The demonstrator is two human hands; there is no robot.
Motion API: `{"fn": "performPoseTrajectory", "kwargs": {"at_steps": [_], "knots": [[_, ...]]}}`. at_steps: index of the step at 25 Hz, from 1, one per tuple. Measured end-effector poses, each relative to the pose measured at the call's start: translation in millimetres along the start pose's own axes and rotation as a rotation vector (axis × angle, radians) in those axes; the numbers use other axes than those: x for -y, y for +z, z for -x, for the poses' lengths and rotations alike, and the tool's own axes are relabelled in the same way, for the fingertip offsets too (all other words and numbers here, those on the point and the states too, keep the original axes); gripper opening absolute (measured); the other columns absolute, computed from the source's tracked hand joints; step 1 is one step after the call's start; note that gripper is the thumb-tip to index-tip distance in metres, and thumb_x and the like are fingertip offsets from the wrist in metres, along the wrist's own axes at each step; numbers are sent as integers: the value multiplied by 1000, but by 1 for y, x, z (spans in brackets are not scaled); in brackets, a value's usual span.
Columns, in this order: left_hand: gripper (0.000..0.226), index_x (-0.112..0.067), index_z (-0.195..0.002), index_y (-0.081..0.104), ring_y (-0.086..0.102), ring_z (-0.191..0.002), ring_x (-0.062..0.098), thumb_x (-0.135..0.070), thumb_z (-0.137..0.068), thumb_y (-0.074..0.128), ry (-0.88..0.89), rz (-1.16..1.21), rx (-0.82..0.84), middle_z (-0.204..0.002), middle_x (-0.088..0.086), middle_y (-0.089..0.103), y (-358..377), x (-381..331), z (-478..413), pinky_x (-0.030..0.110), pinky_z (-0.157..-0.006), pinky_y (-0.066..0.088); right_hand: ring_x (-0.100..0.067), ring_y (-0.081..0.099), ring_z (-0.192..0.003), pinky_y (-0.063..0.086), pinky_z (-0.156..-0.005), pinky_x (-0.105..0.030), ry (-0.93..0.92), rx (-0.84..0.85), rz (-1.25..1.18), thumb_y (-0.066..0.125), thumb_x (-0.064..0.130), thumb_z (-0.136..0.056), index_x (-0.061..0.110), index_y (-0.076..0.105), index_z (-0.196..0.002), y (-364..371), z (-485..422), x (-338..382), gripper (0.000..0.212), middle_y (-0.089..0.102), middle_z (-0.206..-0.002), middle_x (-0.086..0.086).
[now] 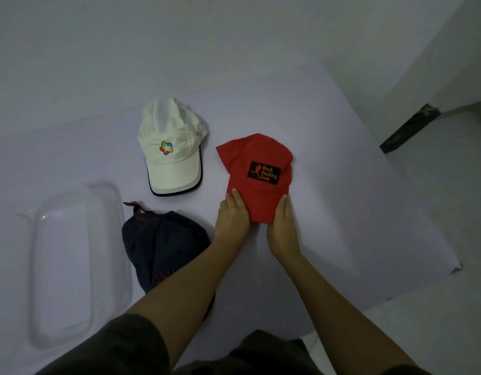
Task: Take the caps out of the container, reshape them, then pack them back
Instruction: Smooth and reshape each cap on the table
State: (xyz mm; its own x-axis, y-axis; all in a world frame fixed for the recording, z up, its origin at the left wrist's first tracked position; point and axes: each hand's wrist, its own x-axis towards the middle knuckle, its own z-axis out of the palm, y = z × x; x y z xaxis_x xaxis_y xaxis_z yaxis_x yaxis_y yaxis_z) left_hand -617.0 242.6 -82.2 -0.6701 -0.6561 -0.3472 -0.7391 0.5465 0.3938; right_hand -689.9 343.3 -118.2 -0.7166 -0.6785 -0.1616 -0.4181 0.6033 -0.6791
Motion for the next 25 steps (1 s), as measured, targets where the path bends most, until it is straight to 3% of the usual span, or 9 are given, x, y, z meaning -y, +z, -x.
{"fn": "performPoseTrajectory", "kwargs": {"at_steps": [2, 3, 6, 9, 11, 14, 17, 21, 25], "knots": [[52, 9, -142, 21, 45, -123, 43, -4, -95, 37, -7, 57, -95, -142, 33, 35, 1, 1, 2, 46, -102, 39, -28, 5, -147, 9, -120, -38, -7, 47, -148, 36, 10, -97, -3, -3, -147, 2, 0, 5, 64, 0, -157, -20], [53, 5, -145, 17, 40, -127, 41, -8, -97, 36, -33, 92, -104, -145, 30, 32, 0, 1, 4, 47, -106, 35, -25, 4, -147, 8, -120, -34, -27, 55, -223, 35, 14, -98, 0, -5, -147, 3, 0, 7, 65, -2, -158, -17], [52, 3, -144, 22, 44, -122, 39, -6, -94, 36, -85, 150, -240, -142, 25, 40, -2, -1, 7, 46, -102, 37, -21, 6, -147, 9, -119, -30, -42, 82, -337, 35, 10, -100, 4, -5, -148, 3, -2, 11, 63, -1, -159, -14], [51, 8, -142, 23, 41, -121, 43, 0, -94, 39, -67, 52, -254, -142, 30, 35, -1, 2, 10, 47, -102, 36, -29, 27, -142, 26, -115, -41, -2, 93, -160, 39, 8, -97, 4, -1, -149, 2, -10, 11, 66, 15, -157, -17], [41, 11, -130, 41, 53, -103, 43, 6, -89, 37, -27, -12, -287, -122, 33, 51, 0, 7, 12, 44, -86, 47, -35, 52, -121, 45, -98, -44, 27, 67, 35, 42, 6, -94, 3, 3, -149, -6, -19, 10, 67, 40, -145, -21], [22, 5, -85, 61, 61, -57, 28, 8, -73, 42, 49, -102, -279, -69, 18, 61, -5, 12, 9, 28, -46, 48, -36, 48, -126, 42, -99, -43, -23, 91, 310, 36, -6, -93, -3, 13, -147, -13, -25, 9, 58, 35, -147, -25], [28, 10, -91, 67, 59, -45, 20, 5, -66, 56, 50, -101, -186, -58, 13, 62, -15, 11, 3, 21, -35, 42, -40, 49, -125, 45, -98, -44, -127, -18, 286, 40, -14, -89, -8, 22, -143, -10, -18, 8, 57, 33, -146, -29], [47, 19, -112, 54, 62, -57, 33, 11, -68, 69, 58, -24, -210, -71, 24, 64, -17, 12, 11, 34, -51, 50, -36, 50, -124, 44, -102, -43, -144, -78, 156, 44, 1, -95, -1, 22, -146, -12, -12, 22, 55, 36, -147, -22], [48, 2, -141, 30, 60, -94, 36, -9, -96, 42, 72, 186, -304, -110, 23, 61, -21, 1, 18, 41, -79, 45, -32, 55, -119, 45, -102, -38, -149, -150, -77, 48, 4, -93, 7, 26, -146, -21, -2, 35, 58, 48, -140, -17]]}}
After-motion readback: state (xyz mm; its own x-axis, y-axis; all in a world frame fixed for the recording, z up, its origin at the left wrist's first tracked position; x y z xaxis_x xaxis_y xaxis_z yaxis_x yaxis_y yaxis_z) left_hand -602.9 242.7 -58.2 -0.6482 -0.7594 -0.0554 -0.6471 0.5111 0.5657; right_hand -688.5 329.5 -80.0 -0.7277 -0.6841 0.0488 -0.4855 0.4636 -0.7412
